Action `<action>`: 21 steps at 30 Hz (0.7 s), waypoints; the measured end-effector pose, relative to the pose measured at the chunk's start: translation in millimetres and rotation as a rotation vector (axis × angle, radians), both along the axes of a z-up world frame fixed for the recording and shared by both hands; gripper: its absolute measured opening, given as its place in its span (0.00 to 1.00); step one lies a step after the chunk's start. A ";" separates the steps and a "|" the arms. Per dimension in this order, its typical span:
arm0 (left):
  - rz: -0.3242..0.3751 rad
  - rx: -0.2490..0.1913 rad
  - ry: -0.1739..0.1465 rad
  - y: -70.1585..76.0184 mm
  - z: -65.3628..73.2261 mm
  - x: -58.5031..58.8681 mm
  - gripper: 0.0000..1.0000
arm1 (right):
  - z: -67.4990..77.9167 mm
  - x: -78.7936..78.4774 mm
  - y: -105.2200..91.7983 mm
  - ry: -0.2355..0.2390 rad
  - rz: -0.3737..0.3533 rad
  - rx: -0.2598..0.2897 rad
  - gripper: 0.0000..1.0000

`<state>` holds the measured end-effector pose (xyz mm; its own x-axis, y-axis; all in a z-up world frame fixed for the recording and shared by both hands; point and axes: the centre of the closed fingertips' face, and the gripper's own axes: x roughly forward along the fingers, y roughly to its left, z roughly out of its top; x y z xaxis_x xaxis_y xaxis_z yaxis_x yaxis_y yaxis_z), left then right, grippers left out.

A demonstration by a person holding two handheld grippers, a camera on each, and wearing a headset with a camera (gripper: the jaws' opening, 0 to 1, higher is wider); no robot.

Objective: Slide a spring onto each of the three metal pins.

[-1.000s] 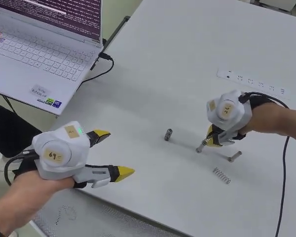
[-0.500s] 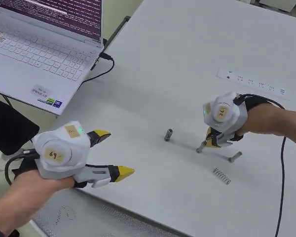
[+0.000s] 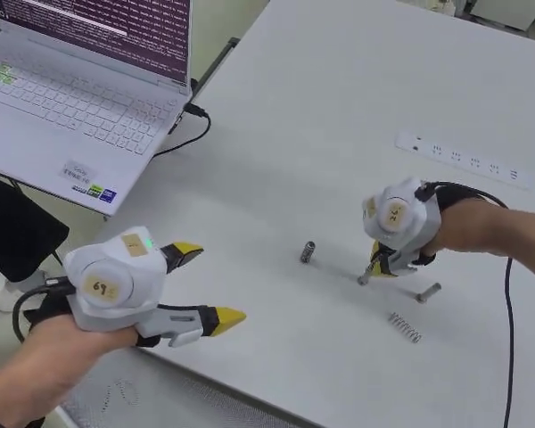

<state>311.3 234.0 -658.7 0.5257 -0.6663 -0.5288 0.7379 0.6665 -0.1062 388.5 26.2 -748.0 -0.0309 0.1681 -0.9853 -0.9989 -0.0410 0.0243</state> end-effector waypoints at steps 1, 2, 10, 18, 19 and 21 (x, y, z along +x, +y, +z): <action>0.000 0.000 0.000 0.0 0.0 -0.2 0.61 | -0.8 -0.2 0.0 0.002 0.001 -0.002 0.09; 0.000 -0.001 0.002 0.1 -0.1 -0.3 0.61 | -2.1 0.0 0.0 0.004 0.003 -0.004 0.09; 0.003 -0.003 0.002 0.9 -0.2 0.4 0.61 | -10.9 -0.2 0.2 0.012 0.005 -0.016 0.09; 0.006 -0.001 0.001 2.3 1.2 0.7 0.61 | -19.1 -0.3 0.8 0.017 0.002 -0.022 0.09; 0.007 -0.001 0.001 2.8 1.6 0.9 0.61 | -19.9 -0.4 1.1 0.018 0.002 -0.022 0.09; 0.007 0.001 0.001 3.6 1.7 1.4 0.61 | -22.7 0.1 1.3 0.020 0.002 -0.023 0.09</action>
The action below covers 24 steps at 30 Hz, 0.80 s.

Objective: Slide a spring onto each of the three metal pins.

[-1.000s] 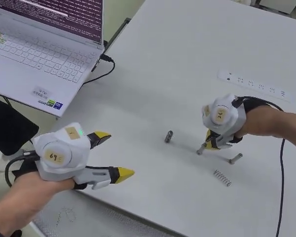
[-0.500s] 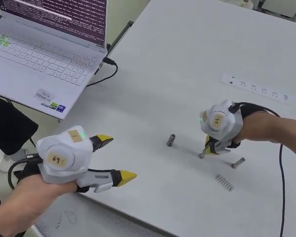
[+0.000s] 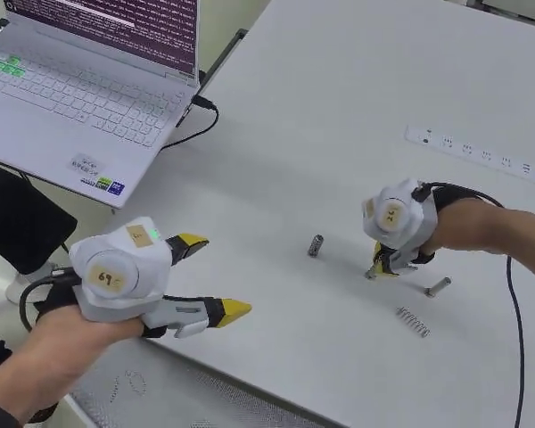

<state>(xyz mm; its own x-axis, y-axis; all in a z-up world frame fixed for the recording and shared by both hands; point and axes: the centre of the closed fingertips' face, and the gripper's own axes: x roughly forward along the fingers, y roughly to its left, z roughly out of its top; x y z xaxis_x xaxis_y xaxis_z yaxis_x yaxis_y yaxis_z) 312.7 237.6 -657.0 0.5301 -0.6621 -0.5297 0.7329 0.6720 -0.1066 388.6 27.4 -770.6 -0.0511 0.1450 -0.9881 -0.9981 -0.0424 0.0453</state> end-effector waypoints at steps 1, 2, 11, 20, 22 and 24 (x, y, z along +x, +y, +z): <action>0.000 0.001 0.000 0.5 0.0 0.3 0.61 | -0.7 0.3 0.0 0.000 0.000 0.000 0.09; 0.002 0.001 0.000 1.3 0.1 0.7 0.61 | -2.6 0.4 0.0 0.002 0.000 -0.002 0.09; 0.004 0.004 -0.001 1.8 1.9 0.8 0.61 | -8.7 -1.6 -0.7 0.007 0.002 -0.013 0.09; 0.004 -0.001 -0.006 0.1 4.9 2.5 0.62 | -13.0 -2.5 -2.6 0.004 0.003 -0.023 0.10; 0.003 -0.001 -0.006 0.0 4.7 2.4 0.62 | -12.5 -2.3 -2.8 0.002 0.006 -0.022 0.11; 0.002 -0.002 -0.006 -0.1 4.7 2.4 0.62 | -10.6 -3.2 -2.2 0.007 0.007 -0.018 0.12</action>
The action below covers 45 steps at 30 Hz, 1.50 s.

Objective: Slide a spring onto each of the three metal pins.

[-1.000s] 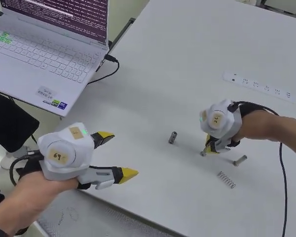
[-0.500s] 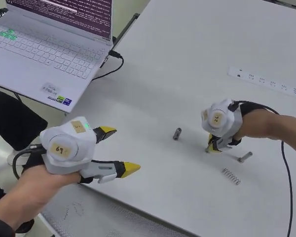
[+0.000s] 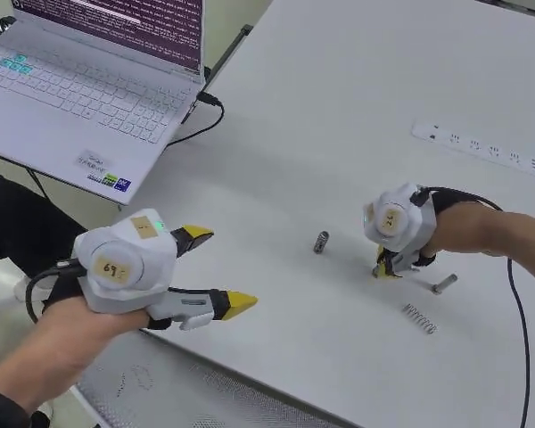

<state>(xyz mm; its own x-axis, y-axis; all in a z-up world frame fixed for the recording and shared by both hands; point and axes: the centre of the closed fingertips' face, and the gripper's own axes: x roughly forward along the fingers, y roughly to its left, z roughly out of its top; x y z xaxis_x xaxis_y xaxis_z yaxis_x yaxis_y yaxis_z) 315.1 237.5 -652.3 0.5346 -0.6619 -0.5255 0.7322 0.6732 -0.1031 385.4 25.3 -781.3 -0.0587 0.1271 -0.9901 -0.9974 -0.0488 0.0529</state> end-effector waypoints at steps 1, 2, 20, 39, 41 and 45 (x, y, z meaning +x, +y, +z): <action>-0.001 0.000 0.000 -0.2 0.2 0.0 0.62 | 0.7 -0.4 -0.6 0.004 -0.004 -0.002 0.12; -0.001 0.001 0.000 -0.4 0.4 0.0 0.62 | 0.8 0.7 -1.5 0.001 -0.001 -0.004 0.13; -0.012 -0.005 -0.013 -7.8 5.2 0.4 0.62 | 21.1 2.8 -15.6 -0.035 -0.014 0.001 0.26; -0.033 -0.003 -0.028 -18.9 13.3 -7.1 0.61 | 44.3 -4.3 -34.4 -0.107 -0.188 0.102 0.27; -0.034 -0.004 -0.029 -19.3 13.7 -8.0 0.61 | 45.5 -4.7 -35.2 -0.113 -0.206 0.115 0.27; -0.027 -0.009 -0.031 -19.5 15.3 -8.5 0.61 | 51.3 -6.2 -36.2 -0.133 -0.271 0.168 0.27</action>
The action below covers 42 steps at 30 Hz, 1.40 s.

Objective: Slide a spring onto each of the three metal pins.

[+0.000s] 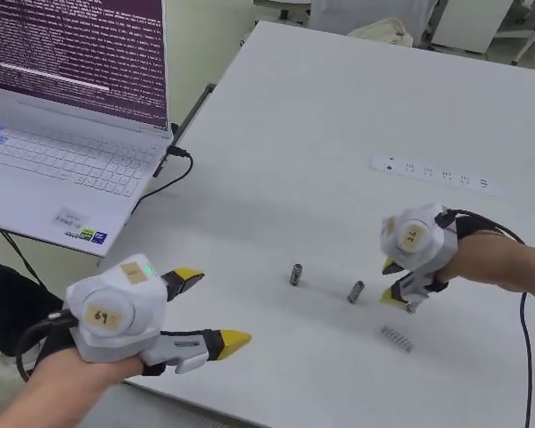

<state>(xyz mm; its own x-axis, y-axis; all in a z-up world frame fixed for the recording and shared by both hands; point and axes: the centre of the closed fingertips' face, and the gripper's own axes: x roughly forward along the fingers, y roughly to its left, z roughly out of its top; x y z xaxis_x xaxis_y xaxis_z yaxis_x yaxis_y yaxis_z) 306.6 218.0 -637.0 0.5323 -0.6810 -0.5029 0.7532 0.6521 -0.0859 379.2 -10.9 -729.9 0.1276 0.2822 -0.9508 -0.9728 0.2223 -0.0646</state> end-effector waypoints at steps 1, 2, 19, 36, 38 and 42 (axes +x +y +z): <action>0.001 -0.001 -0.002 -0.6 1.1 -0.5 0.61 | 1.2 -0.5 -0.6 -0.004 -0.020 0.018 0.27; 0.001 -0.002 -0.003 -0.9 1.5 -0.6 0.61 | 1.9 -1.4 -1.0 -0.005 -0.033 0.030 0.27; 0.002 -0.005 -0.011 -9.8 7.1 -6.1 0.61 | 2.9 -21.4 -8.5 -0.057 -0.267 0.236 0.28; 0.005 -0.005 -0.019 -13.1 10.6 -7.4 0.60 | 15.4 -37.0 -11.6 -0.128 -0.433 0.368 0.33; 0.001 -0.005 -0.018 -15.0 10.6 -8.1 0.60 | 15.9 -39.8 -13.2 -0.136 -0.456 0.388 0.34; -0.009 -0.004 -0.017 -18.4 10.3 -9.0 0.61 | 16.3 -48.7 -17.4 -0.146 -0.501 0.412 0.34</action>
<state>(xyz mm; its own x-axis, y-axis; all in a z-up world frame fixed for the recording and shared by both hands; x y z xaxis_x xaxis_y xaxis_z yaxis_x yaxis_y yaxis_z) 297.6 199.6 -626.7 0.5344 -0.6880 -0.4910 0.7606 0.6448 -0.0758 330.5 -28.4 -713.6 0.4570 0.4921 -0.7409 -0.7335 0.6797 -0.0009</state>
